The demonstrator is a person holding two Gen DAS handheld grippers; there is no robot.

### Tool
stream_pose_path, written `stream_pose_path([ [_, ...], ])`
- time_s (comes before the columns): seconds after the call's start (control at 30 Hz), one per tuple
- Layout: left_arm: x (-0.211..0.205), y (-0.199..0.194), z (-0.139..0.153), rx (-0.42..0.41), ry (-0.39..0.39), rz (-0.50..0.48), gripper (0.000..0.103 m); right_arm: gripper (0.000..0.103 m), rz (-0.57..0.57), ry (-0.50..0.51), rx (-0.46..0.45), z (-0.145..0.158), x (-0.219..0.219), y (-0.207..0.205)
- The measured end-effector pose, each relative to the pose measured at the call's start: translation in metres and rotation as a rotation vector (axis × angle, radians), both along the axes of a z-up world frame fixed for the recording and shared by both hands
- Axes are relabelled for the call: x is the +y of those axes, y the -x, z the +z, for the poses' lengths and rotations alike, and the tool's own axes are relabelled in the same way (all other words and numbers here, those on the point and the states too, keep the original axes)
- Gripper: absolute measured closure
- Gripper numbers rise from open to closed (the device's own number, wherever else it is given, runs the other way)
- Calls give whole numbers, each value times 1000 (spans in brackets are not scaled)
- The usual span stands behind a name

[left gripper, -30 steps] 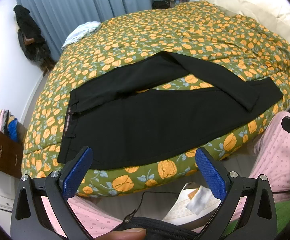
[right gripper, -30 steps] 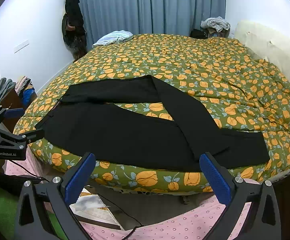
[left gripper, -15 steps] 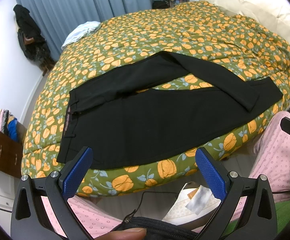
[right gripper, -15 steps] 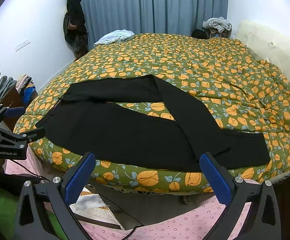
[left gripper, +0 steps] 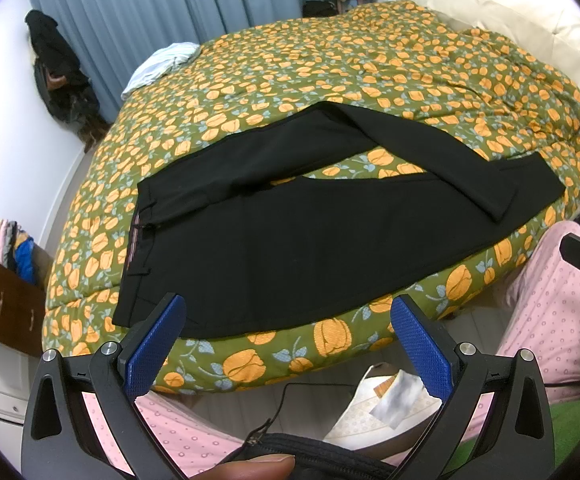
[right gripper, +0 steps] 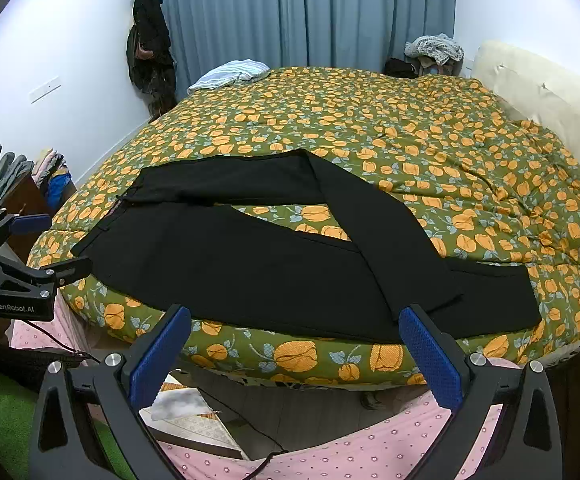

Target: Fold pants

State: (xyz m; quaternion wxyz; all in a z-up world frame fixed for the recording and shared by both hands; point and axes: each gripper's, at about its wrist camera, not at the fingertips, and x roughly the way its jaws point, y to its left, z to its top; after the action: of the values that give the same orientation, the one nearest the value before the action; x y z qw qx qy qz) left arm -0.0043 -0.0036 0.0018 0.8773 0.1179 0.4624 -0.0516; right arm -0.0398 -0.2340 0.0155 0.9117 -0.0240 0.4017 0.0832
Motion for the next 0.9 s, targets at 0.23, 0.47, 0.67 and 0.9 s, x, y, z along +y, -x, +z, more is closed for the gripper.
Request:
stream_pose_path([
  [0.23, -1, -2, 0, 0, -1, -5, 1, 0, 10, 4, 1, 0, 1, -1],
  [0.47, -1, -1, 0, -1, 0, -2, 1, 0, 13, -2, 9, -3, 1, -2],
  [0.67, -1, -1, 0, -2, -1, -2, 1, 0, 17, -2, 7, -2, 2, -2],
  [0.9, -2, -1, 0, -2, -1, -3, 1, 0, 21, -1, 9, -3, 4, -1],
])
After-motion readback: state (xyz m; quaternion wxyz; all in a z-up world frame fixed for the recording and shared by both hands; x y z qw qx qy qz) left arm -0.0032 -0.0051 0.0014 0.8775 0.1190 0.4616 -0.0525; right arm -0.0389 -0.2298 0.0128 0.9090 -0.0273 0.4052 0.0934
